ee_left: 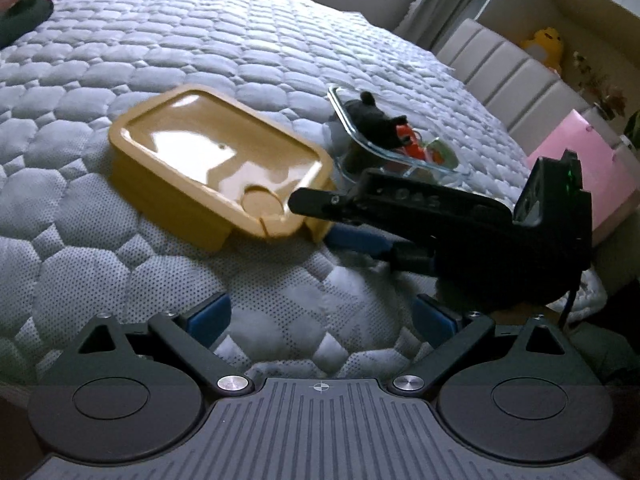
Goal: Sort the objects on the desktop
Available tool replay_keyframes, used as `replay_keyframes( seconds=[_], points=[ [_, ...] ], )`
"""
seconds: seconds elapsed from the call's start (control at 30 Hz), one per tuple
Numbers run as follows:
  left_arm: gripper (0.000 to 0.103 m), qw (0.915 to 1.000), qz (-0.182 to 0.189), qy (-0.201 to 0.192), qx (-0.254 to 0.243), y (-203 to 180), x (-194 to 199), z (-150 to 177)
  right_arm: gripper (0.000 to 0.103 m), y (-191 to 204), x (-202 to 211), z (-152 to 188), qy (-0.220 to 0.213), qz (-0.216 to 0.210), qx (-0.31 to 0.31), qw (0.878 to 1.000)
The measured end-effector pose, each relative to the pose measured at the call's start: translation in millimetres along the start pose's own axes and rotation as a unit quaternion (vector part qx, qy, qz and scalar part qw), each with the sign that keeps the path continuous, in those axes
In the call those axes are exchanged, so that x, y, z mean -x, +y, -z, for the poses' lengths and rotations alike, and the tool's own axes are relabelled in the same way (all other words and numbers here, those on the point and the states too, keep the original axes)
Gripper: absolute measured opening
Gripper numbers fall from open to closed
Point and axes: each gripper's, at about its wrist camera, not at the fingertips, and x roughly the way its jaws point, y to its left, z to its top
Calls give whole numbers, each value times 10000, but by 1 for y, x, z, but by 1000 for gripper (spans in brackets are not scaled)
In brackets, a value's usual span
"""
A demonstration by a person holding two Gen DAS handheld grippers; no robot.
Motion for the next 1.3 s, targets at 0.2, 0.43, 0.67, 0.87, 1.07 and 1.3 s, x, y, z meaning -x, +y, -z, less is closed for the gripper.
replay_keyframes(
  seconds=[0.2,0.43,0.67,0.87,1.07,1.3],
  points=[
    [101,9998,36,37,204,13,-1,3,4,-14,1,-10,265,-177,-96,9994],
    [101,9950,52,-181,985,58,19,20,34,-22,1,14,1315,-674,-1307,9804],
    [103,9929,-66,-268,1159,68,25,18,35,-2,-37,25,588,-700,-1680,9815],
    [103,9951,33,-160,975,58,17,16,43,8,-48,14,94,-680,-1430,9873],
    [103,9954,45,-83,956,56,10,17,26,-6,-33,2,405,-931,-1378,9852],
    [103,9890,365,-131,1429,75,9,18,26,4,33,-15,315,-1134,-629,9911]
  ],
)
